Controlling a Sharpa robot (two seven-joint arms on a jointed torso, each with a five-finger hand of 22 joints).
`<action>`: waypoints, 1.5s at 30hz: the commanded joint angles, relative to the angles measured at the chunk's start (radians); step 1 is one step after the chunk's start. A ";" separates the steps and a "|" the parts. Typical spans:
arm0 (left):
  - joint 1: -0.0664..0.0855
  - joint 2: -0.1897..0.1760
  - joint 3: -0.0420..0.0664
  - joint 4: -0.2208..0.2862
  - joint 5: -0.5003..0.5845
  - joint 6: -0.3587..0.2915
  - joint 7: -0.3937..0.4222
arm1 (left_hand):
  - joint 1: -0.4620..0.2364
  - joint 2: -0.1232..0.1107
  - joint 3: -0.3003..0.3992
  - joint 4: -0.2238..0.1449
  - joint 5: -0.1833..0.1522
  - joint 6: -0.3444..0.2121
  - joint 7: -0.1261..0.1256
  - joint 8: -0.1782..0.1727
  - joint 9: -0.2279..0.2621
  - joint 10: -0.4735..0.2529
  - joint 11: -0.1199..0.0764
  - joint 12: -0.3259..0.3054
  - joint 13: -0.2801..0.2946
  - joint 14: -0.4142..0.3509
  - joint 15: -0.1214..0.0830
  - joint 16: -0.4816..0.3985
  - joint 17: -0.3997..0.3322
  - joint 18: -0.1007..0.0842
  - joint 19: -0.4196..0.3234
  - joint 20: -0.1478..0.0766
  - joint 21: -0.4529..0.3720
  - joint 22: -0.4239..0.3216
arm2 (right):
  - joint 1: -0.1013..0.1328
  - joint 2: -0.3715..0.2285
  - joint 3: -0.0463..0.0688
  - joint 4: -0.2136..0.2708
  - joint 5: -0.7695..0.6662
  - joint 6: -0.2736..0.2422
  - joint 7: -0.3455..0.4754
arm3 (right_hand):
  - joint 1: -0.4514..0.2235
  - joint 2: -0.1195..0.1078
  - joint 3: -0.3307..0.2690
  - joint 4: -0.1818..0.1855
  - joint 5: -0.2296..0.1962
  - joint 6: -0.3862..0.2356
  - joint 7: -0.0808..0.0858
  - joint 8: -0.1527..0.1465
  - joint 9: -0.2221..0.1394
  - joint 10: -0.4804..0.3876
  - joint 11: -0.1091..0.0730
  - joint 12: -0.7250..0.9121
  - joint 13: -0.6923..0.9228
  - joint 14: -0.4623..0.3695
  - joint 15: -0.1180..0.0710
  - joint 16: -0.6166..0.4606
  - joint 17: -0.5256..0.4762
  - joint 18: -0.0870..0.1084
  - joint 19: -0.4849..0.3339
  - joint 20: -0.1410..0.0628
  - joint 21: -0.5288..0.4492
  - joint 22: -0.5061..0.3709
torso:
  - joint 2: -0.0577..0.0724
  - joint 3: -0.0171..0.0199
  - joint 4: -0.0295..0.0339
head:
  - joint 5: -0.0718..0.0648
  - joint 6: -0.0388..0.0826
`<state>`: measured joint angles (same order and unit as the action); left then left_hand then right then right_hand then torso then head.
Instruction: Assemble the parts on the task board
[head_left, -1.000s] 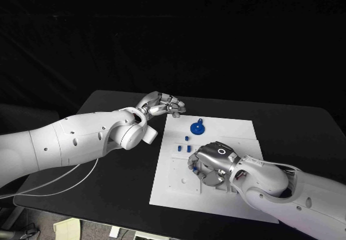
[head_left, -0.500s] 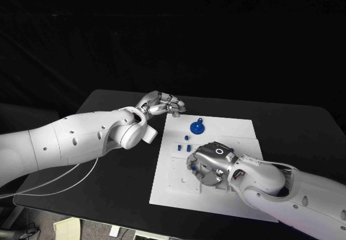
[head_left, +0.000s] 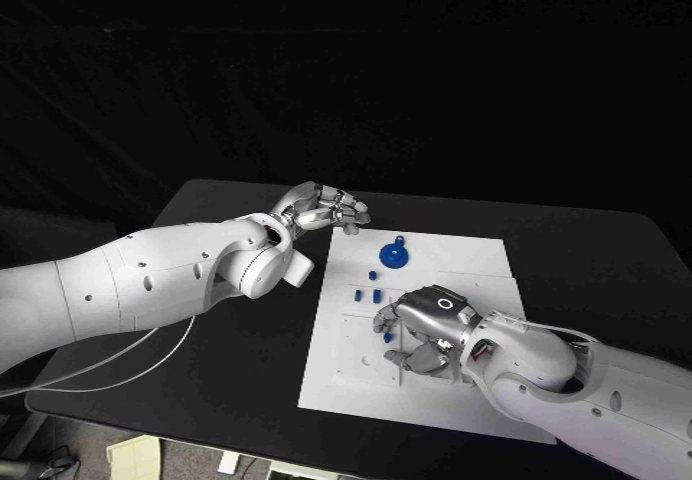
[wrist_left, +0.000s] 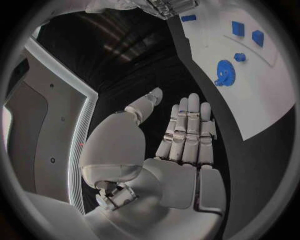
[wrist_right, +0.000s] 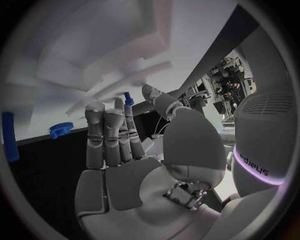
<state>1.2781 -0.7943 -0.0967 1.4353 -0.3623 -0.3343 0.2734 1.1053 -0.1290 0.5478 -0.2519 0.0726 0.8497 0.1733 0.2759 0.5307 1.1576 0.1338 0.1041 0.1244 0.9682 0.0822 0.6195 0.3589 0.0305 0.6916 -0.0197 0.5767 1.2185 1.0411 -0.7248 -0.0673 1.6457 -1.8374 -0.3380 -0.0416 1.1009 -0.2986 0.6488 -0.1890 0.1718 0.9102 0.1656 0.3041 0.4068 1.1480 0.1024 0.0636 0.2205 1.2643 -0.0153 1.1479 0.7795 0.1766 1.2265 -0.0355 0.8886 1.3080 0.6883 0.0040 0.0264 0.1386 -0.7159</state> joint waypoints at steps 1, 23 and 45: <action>0.001 0.000 0.001 0.002 0.005 0.011 0.004 | 0.007 0.005 -0.001 0.007 0.003 -0.007 -0.001 0.006 -0.001 -0.008 0.003 -0.004 -0.001 -0.001 0.005 -0.007 0.002 0.004 -0.002 0.006 -0.005 0.002 | -0.002 -0.008 -0.001 0.006 0.026 -0.068 0.020 | -0.012 0.000 -0.030 -0.005 0.022 -0.012 0.003 -0.005 0.000 -0.017 0.005 0.001 -0.009 0.003 0.008 0.008 -0.002 0.085 -0.005 -0.002 -0.006 0.015 | 0.000 0.0002 -0.0006 | -0.004 0.004; 0.000 0.011 0.000 -0.028 0.008 0.014 0.007 | 0.007 0.005 -0.001 0.007 0.004 -0.008 0.000 0.007 -0.001 -0.008 0.003 -0.005 -0.001 -0.001 0.005 -0.010 0.005 0.004 -0.001 0.006 -0.005 0.003 | 0.111 -0.154 0.110 0.005 0.312 0.089 0.024 | 0.021 0.002 -0.013 0.024 -0.032 -0.009 0.002 0.005 0.001 0.045 -0.015 0.042 -0.013 0.004 -0.011 0.015 -0.008 0.085 0.003 -0.005 -0.012 0.014 | -0.005 -0.0002 -0.0024 | -0.053 0.058; -0.012 0.016 -0.001 -0.045 0.012 0.020 0.009 | 0.007 0.007 -0.001 0.008 0.004 -0.009 0.000 0.007 -0.002 -0.008 0.003 -0.006 -0.002 0.000 0.005 -0.012 0.009 0.005 0.000 0.007 -0.006 0.003 | 0.134 -0.229 0.098 0.005 0.171 0.263 -0.020 | -0.018 0.013 -0.133 -0.001 0.033 -0.009 -0.004 0.015 0.005 0.012 -0.012 0.062 -0.019 -0.010 -0.008 0.021 -0.009 0.085 -0.017 -0.004 -0.009 0.019 | -0.012 0.0032 -0.0081 | -0.081 0.066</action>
<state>1.2665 -0.7808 -0.0983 1.3887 -0.3576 -0.3275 0.2731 1.1053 -0.1290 0.5452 -0.2493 0.0726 0.8483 0.1747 0.2793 0.5300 1.1540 0.1375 0.1043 0.1246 0.9682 0.0823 0.6117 0.3665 0.0304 0.6916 -0.0197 0.5767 1.2209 1.1759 -0.9556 0.0316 1.6496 -1.6205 -0.1268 -0.0504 1.0872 -0.2894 0.5202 -0.1875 0.2015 0.8995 0.1692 0.3137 0.4110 1.1664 0.0907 0.1198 0.2032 1.2611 -0.0228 1.1637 0.7713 0.1604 1.2173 -0.0382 0.8770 1.3075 0.6751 0.0071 0.0183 0.0590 -0.6500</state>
